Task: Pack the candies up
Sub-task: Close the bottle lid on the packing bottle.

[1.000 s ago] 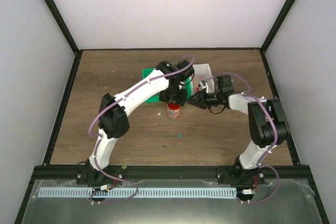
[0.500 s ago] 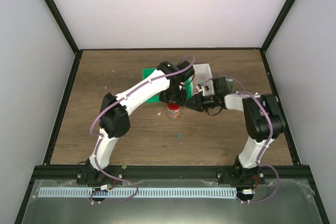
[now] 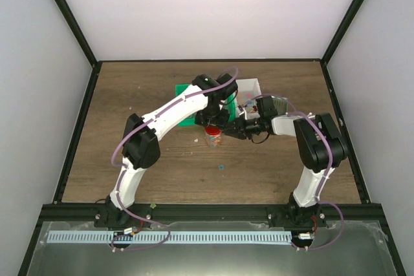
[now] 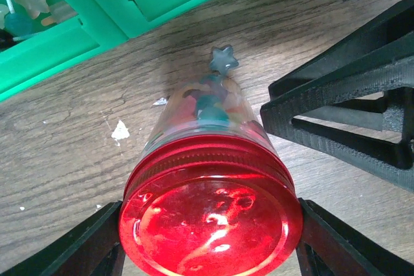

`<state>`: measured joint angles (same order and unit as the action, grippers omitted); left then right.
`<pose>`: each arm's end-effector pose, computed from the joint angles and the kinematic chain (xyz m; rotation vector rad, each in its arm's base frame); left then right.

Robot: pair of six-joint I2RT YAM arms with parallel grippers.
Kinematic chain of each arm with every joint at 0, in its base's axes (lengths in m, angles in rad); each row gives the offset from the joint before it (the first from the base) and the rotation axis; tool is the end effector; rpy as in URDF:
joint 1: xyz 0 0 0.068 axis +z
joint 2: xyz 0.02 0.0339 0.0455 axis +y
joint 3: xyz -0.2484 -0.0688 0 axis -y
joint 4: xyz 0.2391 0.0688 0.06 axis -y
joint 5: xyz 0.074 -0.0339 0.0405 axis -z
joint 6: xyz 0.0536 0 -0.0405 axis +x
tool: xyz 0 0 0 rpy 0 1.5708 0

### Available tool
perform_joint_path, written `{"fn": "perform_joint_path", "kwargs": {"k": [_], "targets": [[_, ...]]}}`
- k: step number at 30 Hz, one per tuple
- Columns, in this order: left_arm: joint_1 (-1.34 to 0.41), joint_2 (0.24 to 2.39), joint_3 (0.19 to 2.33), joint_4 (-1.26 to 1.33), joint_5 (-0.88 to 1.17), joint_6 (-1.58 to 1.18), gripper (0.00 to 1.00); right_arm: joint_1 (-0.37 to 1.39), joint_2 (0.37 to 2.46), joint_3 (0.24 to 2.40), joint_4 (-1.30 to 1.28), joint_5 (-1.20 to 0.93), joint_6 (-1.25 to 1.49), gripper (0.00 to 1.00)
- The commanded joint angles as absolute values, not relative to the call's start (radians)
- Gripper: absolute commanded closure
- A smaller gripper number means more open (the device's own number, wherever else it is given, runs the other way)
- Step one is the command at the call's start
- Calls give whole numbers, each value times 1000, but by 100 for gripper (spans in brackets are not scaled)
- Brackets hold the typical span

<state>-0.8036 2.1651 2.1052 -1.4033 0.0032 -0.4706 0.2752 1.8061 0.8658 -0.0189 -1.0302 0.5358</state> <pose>0.2880 -0.2989 0.2380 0.5066 3.0130 -0.1018 0.3009 0.1327 0.1141 -0.1191 2.5561 1.6240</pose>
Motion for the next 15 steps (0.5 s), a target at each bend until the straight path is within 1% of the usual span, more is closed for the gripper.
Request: {"fn": "perform_joint_path", "kwargs": {"k": [1, 15], "targets": [[-792, 2186, 2084, -1413, -2, -465, 31, 294, 1818, 908, 4, -1046, 543, 74], [-788, 2171, 2072, -1413, -3, -465, 24, 294, 1804, 920, -36, -1006, 518, 75]]}}
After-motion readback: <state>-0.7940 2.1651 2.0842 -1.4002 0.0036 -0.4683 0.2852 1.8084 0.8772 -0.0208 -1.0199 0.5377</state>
